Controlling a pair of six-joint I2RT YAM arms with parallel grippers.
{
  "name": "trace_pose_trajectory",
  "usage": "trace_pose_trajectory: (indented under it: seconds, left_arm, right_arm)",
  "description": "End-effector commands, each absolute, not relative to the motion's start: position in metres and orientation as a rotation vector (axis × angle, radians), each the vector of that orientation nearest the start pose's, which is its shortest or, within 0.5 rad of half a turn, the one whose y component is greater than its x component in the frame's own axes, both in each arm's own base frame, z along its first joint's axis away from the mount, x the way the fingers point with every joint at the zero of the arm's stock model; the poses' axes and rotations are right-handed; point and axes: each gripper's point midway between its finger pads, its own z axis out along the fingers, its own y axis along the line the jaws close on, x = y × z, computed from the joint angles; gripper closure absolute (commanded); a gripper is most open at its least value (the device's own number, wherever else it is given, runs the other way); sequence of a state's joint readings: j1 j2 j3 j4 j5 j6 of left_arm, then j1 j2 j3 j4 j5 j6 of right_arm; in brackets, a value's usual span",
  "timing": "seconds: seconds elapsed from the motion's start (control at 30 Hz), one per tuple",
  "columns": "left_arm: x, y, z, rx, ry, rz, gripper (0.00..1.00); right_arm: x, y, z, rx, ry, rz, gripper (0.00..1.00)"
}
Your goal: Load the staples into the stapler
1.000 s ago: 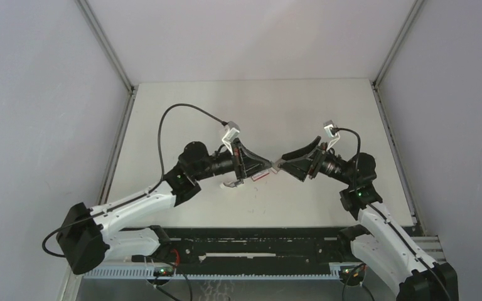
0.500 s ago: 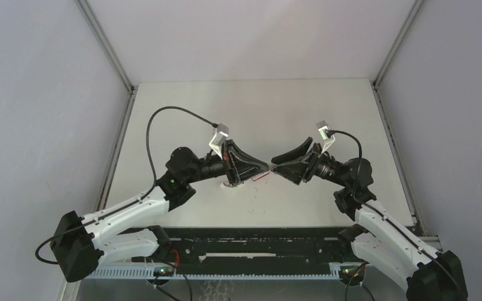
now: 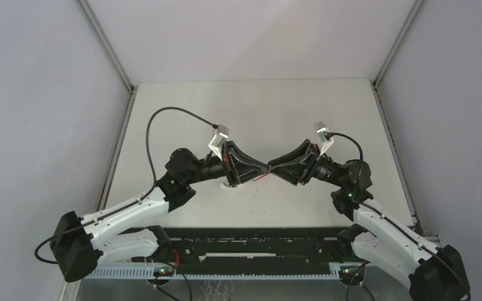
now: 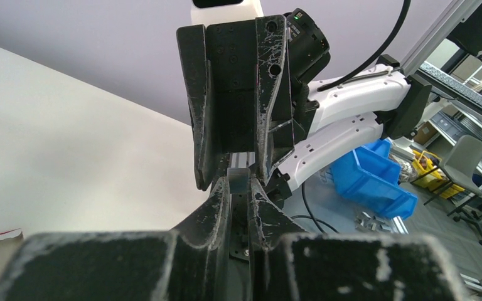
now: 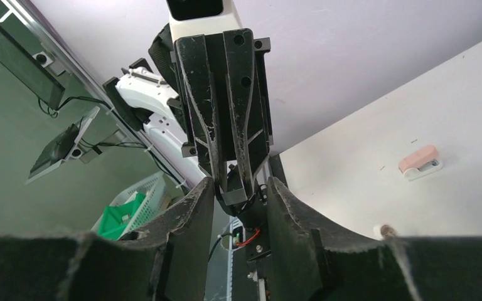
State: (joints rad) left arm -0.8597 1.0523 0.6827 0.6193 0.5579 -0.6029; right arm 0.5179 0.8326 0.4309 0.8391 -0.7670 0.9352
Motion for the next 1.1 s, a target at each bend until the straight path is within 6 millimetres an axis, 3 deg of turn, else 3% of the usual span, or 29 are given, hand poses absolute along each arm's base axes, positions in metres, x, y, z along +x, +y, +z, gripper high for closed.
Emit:
trace_pose_trajectory:
  seconds: [0.0,0.8,1.07]
  left_arm:
    - [0.131,-0.335,0.343,0.739,1.302,-1.596,0.88]
    - [0.125,-0.332,0.350,0.734,1.267,-1.613,0.90]
    - [0.125,-0.333,0.349,0.738,1.270,-1.616,0.90]
  right_arm:
    - [0.149,0.255,0.352,-0.540,1.240,1.652,0.65]
    - [0.140,0.256,0.358,-0.570,1.202,1.662,0.66]
    - [0.138,0.255,0.360,-0.572,1.188,1.662,0.73]
